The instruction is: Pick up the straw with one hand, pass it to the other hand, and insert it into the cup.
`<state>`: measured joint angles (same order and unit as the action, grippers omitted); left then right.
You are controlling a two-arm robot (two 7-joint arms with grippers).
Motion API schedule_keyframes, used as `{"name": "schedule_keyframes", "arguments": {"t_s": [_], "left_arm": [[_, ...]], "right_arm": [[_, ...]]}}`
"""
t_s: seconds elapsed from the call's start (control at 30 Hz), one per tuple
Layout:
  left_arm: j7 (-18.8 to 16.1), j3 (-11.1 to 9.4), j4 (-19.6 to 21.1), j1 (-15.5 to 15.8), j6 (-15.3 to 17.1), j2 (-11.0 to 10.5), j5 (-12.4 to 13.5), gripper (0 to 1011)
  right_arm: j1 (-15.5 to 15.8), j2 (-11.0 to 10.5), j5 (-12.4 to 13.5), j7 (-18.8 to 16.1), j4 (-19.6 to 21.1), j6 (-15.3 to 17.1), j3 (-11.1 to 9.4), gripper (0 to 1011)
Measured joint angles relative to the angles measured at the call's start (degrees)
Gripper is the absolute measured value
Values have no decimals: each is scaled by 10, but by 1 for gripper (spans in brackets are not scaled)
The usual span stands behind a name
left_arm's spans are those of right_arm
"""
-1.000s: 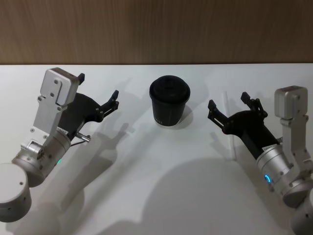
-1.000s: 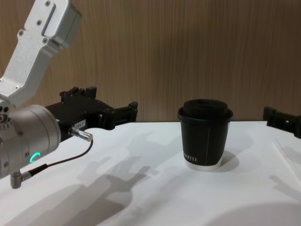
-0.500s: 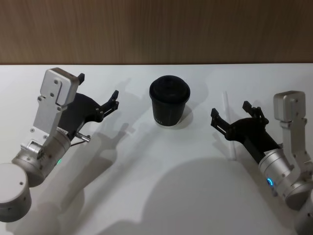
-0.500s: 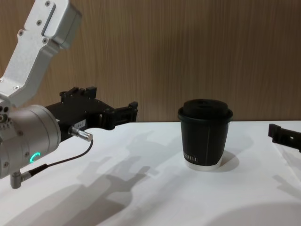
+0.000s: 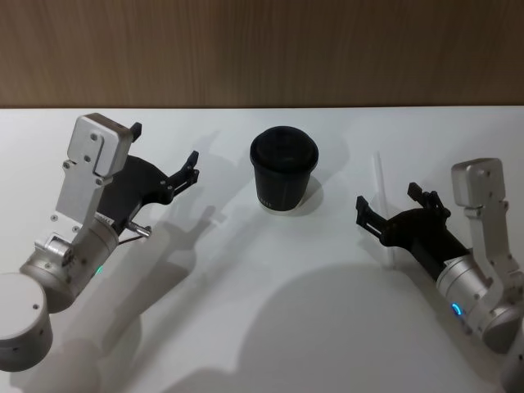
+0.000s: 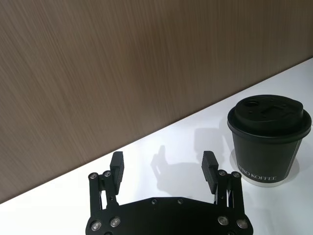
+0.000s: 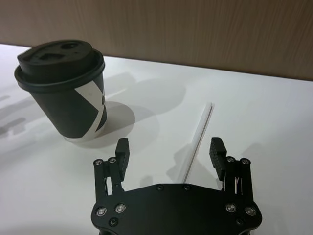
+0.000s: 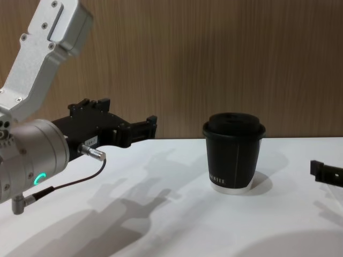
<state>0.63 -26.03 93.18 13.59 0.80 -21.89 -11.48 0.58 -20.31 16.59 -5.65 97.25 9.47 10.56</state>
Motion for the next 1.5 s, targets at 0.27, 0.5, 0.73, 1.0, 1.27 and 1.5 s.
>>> {"name": "schedule_keyframes", "arguments": {"t_s": [0.27, 0.5, 0.73, 1.0, 1.27, 1.5], "left_arm": [[0, 0, 0, 0, 0, 0, 0, 1003], [0, 0, 0, 0, 0, 0, 0, 1003], [0, 0, 0, 0, 0, 0, 0, 1003], [0, 0, 0, 0, 0, 0, 0, 1003], [0, 0, 0, 0, 0, 0, 0, 1003], [0, 0, 0, 0, 0, 0, 0, 1003]], "right_arm": [[-2, -5, -4, -7, -3, 15, -2, 1001], [-2, -6, -4, -14, -8, 24, -5, 1001], [-3, -5, -3, -22, -17, 29, -9, 1001], [-7, -3, 0, -32, -28, 31, -13, 1001], [-11, 0, 0, -40, -35, 32, -15, 1001], [-15, 1, -2, -44, -42, 33, -15, 1001]]}}
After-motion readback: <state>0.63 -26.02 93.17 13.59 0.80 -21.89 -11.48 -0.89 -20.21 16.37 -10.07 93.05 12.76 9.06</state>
